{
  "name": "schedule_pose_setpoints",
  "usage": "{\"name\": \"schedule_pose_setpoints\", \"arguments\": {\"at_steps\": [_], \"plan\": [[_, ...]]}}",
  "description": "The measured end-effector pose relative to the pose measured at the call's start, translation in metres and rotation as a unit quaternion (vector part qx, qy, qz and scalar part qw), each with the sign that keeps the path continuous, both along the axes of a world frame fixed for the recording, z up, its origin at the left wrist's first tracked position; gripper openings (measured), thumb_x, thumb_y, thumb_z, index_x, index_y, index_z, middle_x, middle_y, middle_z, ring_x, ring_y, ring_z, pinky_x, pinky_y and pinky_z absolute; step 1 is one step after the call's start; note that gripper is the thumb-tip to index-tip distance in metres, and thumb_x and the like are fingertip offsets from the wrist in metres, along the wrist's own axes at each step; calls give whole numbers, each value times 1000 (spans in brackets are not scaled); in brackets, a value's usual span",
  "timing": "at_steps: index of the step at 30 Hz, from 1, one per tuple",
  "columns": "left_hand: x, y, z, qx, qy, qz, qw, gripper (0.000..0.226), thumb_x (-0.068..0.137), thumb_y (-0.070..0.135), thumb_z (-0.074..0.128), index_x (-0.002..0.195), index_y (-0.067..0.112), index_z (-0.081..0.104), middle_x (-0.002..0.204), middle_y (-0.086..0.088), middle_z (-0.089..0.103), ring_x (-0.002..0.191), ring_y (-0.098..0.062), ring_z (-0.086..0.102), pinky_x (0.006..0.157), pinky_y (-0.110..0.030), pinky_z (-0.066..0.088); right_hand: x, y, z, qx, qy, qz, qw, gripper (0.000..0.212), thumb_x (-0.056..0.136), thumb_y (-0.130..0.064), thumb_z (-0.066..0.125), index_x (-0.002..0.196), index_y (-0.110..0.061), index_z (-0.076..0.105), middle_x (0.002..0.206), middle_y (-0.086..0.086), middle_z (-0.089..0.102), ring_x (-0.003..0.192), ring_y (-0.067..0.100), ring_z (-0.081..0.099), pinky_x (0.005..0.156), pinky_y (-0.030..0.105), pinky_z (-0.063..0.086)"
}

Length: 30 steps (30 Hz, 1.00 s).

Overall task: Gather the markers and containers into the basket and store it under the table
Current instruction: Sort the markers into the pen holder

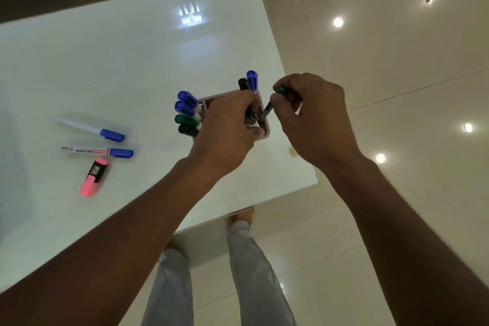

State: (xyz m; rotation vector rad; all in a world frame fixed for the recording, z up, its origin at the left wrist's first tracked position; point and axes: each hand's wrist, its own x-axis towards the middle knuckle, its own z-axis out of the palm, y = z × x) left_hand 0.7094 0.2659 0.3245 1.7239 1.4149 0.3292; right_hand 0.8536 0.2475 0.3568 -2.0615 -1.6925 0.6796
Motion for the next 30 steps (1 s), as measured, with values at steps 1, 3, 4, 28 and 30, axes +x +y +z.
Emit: {"name": "schedule_pose_setpoints", "arguments": {"at_steps": [1,3,4,28,30], "plan": [[0,-1,1,4,-2,3,1000,26,76,8,78,96,13,63,90,2,68,81,-13,65,78,-26,56,0,0,-2,-4,-3,6,1000,21,94,-26,58,106,-15,70,91,-1,68,75,12,60,75,31,53],[-2,0,3,7,-8,17,1000,29,77,4,75,101,13,61,95,1,67,85,-14,65,81,-28,57,-1,0,-4,-9,-12,22,1000,20,94,-25,56,102,-14,71,86,1,68,72,14,59,72,33,52],[-2,1,4,2,-15,24,1000,32,76,3,75,102,13,59,96,2,67,85,-14,65,82,-28,57,-2,1,-7,-18,-22,33,999,19,95,-24,55,98,-14,71,82,3,66,70,17,58,68,35,50],[-17,-20,3,-24,-103,45,993,40,78,21,68,113,20,49,107,4,62,96,-17,64,83,-44,56,-29,-37,-30,-126,-39,-44,990,49,89,0,49,136,-12,49,124,6,65,100,29,63,83,37,51],[-23,-26,3,-34,-122,41,991,35,82,20,65,115,20,54,107,5,65,97,-14,65,85,-41,57,-39,-44,-31,-124,-37,-74,989,42,88,-3,51,128,-12,55,113,6,69,89,28,65,74,32,49]]}}
